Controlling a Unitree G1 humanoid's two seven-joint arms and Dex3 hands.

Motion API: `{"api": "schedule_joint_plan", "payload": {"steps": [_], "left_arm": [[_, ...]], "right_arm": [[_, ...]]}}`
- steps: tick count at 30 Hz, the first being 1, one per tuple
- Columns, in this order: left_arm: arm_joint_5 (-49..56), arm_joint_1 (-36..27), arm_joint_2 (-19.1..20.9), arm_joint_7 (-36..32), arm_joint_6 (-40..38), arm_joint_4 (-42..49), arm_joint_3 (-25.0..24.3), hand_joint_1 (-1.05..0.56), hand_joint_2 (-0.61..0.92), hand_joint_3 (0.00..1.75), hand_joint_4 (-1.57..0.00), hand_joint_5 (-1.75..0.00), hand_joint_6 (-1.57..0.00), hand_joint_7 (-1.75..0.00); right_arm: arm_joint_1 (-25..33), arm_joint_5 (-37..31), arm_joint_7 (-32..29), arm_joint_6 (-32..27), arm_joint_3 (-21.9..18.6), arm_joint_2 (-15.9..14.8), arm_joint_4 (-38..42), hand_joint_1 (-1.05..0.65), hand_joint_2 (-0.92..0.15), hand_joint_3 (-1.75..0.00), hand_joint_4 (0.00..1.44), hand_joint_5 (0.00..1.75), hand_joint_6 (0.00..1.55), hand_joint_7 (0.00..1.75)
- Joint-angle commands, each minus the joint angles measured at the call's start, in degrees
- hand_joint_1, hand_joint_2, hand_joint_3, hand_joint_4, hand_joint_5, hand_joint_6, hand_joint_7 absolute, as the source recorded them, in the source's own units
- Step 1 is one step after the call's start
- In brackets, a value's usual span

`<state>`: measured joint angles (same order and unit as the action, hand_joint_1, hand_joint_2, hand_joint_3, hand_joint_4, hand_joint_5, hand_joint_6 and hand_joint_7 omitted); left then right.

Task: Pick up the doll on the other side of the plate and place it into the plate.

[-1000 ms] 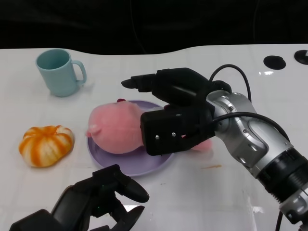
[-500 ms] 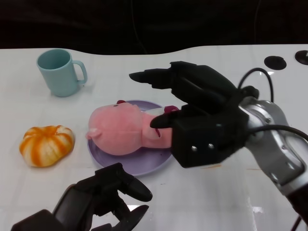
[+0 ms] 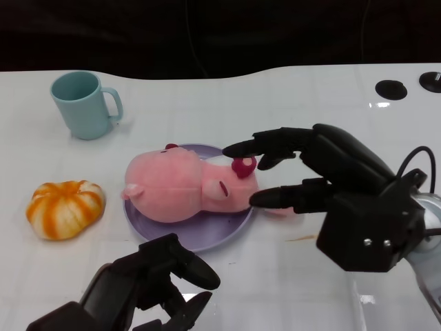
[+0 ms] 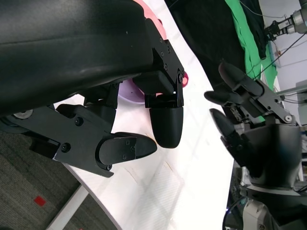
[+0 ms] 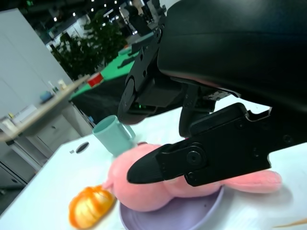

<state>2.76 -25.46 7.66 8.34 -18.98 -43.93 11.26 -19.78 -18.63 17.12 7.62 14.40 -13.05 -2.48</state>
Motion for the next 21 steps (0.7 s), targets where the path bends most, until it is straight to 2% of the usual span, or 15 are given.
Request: {"api": "schedule_joint_plan", "payload": {"steps": [1, 2, 3, 6, 9, 13, 18, 21], "left_arm": [[0.54, -0.81, 0.18, -0.68, -0.02, -1.54, 0.41, -0.19, 0.75, 0.68, -0.6, -1.72, -0.6, -1.31], [0.41, -1.03, 0.17, -0.62, 0.17, -1.61, 0.48, -0.18, 0.7, 0.75, -0.59, -1.71, -0.6, -1.31], [0.12, -1.26, 0.09, -0.56, 0.4, -1.63, 0.52, -0.19, 0.69, 0.78, -0.59, -1.71, -0.6, -1.31], [-1.02, -1.7, -0.26, -0.32, 0.26, -1.7, 0.35, -0.27, 0.73, 0.64, -0.56, -1.71, -0.61, -1.27], [-1.08, -1.82, -0.23, -0.45, -0.81, -2.35, 0.33, -0.3, 0.79, 0.51, -0.55, -1.72, -0.63, -1.25], [0.25, -1.53, 0.04, -0.8, -0.93, -2.84, 0.61, -0.21, 0.82, 0.52, -0.56, -1.73, -0.62, -1.29], [1.52, -1.0, 0.64, -0.41, -1.33, -2.92, 0.7, -0.17, 0.7, 0.77, -0.59, -1.72, -0.59, -1.34], [1.0, -0.92, 0.36, -0.41, -2.0, -3.12, 0.55, -0.16, 0.67, 0.82, -0.58, -1.71, -0.58, -1.34]], "right_arm": [[2.78, 2.87, 0.52, -0.26, -2.03, -1.11, -1.51, -0.16, -0.81, -0.36, 0.72, 1.38, 0.91, 0.54], [3.74, 3.57, 1.09, -0.72, -2.44, -1.54, -2.07, -0.11, -0.67, -0.65, 0.76, 1.51, 0.89, 0.72], [4.74, 4.28, 1.8, -1.11, -2.83, -2.13, -2.72, -0.08, -0.57, -0.86, 0.8, 1.53, 0.88, 0.84], [7.27, 5.36, 3.64, -2.42, -3.74, -3.94, -4.98, 0.02, -0.35, -1.26, 0.91, 1.55, 0.91, 1.07], [9.97, 6.02, 5.27, -4.18, -4.67, -5.88, -7.82, 0.01, -0.35, -1.3, 0.91, 1.62, 0.89, 1.15], [14.79, 7.83, 7.01, -3.38, -6.74, -8.61, -11.39, 0.02, -0.29, -1.39, 0.92, 1.66, 0.86, 1.27], [20.51, 10.16, 8.53, -4.73, -9.19, -10.68, -16.18, 0.02, -0.31, -1.38, 0.87, 1.7, 0.8, 1.35], [23.77, 11.29, 8.98, -6.12, -10.36, -11.34, -18.1, 0.05, -0.33, -1.34, 0.83, 1.71, 0.77, 1.38]]}}
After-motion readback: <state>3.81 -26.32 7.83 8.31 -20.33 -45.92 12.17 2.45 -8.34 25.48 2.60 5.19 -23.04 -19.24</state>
